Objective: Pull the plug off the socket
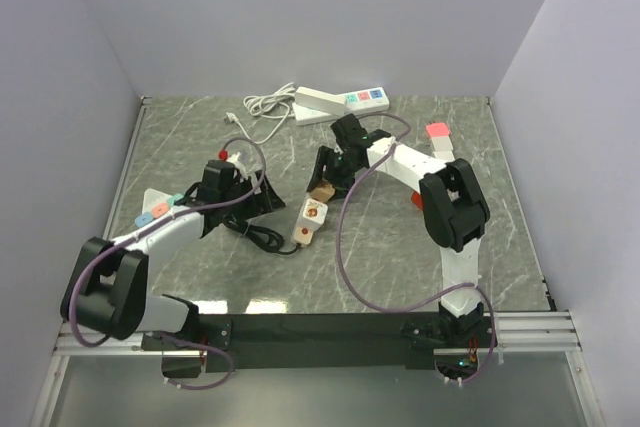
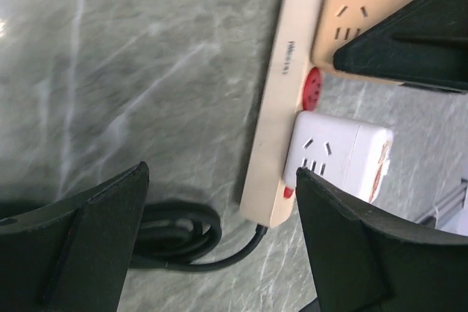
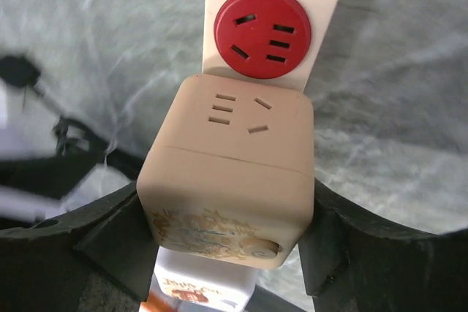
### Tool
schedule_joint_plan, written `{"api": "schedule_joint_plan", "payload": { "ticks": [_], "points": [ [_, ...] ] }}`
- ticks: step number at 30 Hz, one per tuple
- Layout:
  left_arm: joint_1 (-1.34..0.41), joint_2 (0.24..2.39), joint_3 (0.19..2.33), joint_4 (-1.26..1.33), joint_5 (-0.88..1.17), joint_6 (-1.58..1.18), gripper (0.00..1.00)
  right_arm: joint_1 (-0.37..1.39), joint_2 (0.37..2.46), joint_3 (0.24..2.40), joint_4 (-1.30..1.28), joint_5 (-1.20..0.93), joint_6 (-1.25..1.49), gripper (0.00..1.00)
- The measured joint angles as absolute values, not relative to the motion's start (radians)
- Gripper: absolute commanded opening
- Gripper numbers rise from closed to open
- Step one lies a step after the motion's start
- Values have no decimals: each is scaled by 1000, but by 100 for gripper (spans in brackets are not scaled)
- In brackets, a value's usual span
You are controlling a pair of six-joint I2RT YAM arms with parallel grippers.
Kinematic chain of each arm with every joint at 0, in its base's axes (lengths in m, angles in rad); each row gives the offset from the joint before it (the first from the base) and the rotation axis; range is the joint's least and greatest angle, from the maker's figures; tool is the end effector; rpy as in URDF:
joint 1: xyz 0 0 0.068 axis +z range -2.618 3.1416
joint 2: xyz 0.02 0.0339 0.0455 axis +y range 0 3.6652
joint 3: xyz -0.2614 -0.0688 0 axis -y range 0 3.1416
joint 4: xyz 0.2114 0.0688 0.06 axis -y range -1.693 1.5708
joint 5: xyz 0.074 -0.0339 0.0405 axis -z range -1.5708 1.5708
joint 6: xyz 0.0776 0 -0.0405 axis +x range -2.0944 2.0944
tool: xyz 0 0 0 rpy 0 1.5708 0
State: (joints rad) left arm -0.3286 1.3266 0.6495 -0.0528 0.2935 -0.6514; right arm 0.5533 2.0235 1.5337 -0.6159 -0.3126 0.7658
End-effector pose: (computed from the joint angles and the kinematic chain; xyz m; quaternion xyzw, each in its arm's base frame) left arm 0.2480 -0.1083 0.1826 -0.0862 0.9009 -0.3078 0.2934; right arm 0.3409 0.2386 0.1699 0.0663 0.9596 0.2592 0.0871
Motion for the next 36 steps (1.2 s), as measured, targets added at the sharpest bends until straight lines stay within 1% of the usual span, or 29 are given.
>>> {"api": "schedule_joint_plan", "payload": {
  "ticks": [8,11,12,14,15,18,20,26,29,31,32,35,36],
  "points": [
    [-363,1486,767,13,411,-586,87,493,2070,1513,-533,-631,537,0],
    [-408,1552,826,20,420,-563,82,489,2083,1513,-524,-693,496,0],
    [-420,1571,841,20,419,-558,78,486,2085,1513,-523,-705,488,0],
    [-439,1607,860,18,413,-544,73,484,2085,1513,-521,-722,477,0],
    [-445,1622,863,17,408,-539,67,482,2085,1513,-518,-729,473,0],
    [-448,1662,864,9,371,-527,62,474,2085,1513,-513,-741,465,0],
    [-448,1675,864,14,369,-529,62,469,2086,1513,-513,-744,462,0],
    [-449,1708,863,57,369,-538,69,461,2099,1513,-513,-757,462,0],
    [-456,1728,858,96,371,-553,68,460,2101,1512,-513,-764,467,0],
    [-458,1740,857,115,378,-570,60,458,2101,1507,-507,-767,478,0],
    [-461,1747,857,131,385,-578,46,457,2101,1503,-501,-770,483,0],
    [-470,1764,860,171,411,-617,19,453,2101,1499,-496,-772,502,0],
    [-469,1768,861,183,414,-642,6,447,2101,1499,-504,-772,513,0]
  ]
}}
